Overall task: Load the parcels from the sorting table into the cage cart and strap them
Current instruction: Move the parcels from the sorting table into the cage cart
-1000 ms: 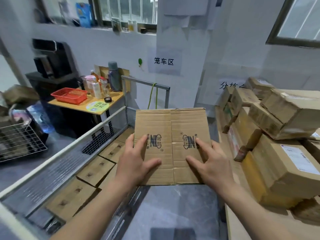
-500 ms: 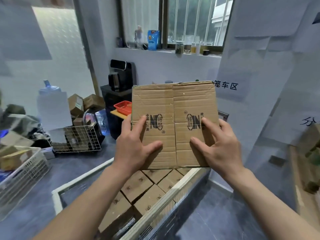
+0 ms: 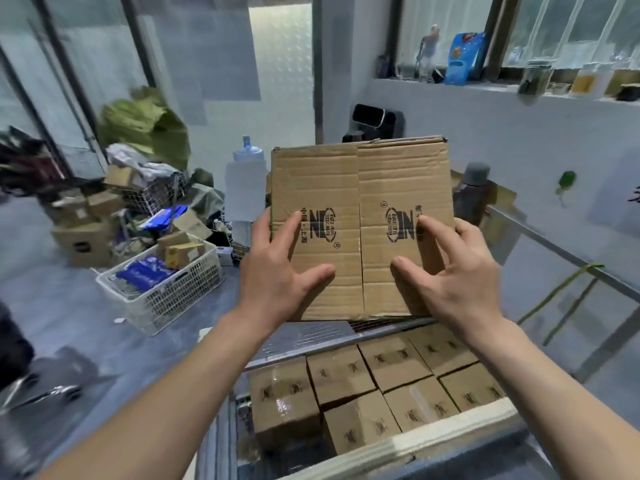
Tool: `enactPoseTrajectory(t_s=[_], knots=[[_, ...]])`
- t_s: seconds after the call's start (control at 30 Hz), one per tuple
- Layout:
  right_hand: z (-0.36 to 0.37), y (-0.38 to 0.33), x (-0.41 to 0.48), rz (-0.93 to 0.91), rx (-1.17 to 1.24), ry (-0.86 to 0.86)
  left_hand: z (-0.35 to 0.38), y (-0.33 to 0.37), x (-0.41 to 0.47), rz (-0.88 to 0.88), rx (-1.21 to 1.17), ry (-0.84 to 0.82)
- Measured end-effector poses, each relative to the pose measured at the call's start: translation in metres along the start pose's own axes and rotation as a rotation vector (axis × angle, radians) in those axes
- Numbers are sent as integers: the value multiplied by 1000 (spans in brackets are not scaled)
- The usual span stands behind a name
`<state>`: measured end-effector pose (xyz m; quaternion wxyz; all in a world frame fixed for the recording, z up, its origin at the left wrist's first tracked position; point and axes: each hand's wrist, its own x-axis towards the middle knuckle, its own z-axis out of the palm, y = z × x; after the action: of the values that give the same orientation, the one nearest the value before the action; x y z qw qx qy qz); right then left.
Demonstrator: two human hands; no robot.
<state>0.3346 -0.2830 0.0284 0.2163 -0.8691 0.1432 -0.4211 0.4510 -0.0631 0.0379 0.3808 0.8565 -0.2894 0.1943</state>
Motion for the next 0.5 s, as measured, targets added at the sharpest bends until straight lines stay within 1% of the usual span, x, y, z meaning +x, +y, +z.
enactPoseTrajectory(t_s=[0.13, 0.23, 0.5], knots=[[35, -1, 10, -10, 50, -65, 2, -28, 1, -80, 32, 9], [63, -4, 12, -12, 37, -112, 6, -53, 1, -121, 34, 3], [144, -10, 11, 58, 22, -254, 25, -133, 1, -253, -19, -60]])
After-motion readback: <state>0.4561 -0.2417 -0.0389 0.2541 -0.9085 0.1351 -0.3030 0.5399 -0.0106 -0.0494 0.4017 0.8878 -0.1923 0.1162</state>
